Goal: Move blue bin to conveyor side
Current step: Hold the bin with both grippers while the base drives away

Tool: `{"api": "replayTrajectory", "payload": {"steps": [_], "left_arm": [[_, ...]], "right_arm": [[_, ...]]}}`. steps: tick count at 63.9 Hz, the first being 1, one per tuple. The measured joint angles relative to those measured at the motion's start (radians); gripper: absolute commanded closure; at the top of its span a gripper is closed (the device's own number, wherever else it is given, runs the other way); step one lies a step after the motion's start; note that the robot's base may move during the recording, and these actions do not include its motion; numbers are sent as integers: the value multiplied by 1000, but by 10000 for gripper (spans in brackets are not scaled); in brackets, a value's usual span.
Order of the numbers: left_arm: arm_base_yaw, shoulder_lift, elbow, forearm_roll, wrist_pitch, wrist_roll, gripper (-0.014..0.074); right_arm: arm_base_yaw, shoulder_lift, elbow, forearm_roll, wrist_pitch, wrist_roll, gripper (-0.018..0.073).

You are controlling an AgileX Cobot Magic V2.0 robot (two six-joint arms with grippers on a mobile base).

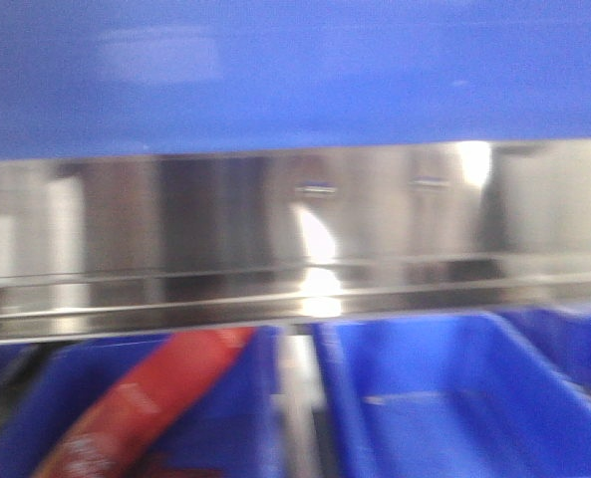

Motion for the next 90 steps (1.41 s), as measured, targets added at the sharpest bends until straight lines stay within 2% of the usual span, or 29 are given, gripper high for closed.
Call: {"api": "replayTrajectory", "payload": {"steps": [90], "left_arm": [[0, 0, 1, 0, 0, 0, 614]], "right_arm": [[0, 0, 0, 0, -4, 0, 648]]}}
